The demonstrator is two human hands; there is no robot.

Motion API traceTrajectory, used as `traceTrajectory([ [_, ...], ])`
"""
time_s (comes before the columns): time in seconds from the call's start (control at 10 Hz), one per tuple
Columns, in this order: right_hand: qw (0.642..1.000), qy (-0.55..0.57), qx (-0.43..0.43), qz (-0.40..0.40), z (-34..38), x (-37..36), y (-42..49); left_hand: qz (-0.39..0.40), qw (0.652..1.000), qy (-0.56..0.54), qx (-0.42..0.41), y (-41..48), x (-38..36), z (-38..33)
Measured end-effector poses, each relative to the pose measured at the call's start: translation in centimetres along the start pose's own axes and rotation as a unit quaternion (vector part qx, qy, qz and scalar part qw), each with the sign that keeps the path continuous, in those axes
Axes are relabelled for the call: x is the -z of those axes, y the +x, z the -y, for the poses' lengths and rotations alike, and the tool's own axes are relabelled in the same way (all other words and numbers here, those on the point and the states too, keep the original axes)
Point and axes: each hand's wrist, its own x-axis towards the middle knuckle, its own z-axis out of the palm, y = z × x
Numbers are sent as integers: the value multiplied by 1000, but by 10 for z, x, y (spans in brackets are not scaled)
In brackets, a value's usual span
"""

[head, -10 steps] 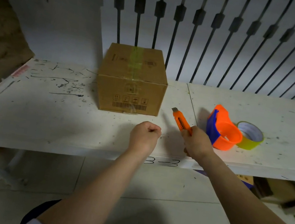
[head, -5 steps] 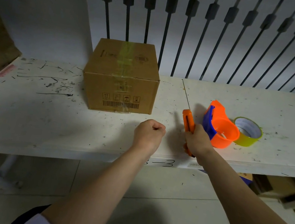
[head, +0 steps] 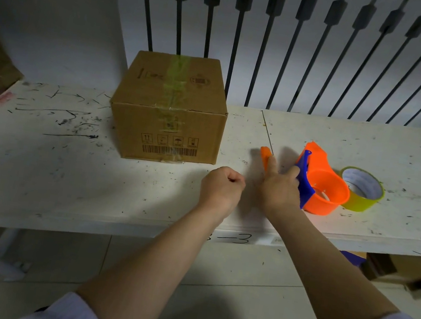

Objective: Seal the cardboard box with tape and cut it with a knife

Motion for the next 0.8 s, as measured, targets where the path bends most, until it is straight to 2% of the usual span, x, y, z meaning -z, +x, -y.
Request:
traceTrajectory([
  [0.2, 994, -112, 12, 13, -4, -3, 3, 0, 1000, 2, 5, 10, 0, 3],
  [0.4, 989, -142, 28, 12, -2, 0, 1, -2, 1000, -5, 8, 8, 8, 5],
  [0.6, 991, -127, 35, -10, 11, 13, -11, -11, 1000, -1, 3, 1, 26, 4],
  [0.8, 994, -16, 109, 10, 34, 35, -29, -34, 999, -10, -1, -12, 52, -6],
])
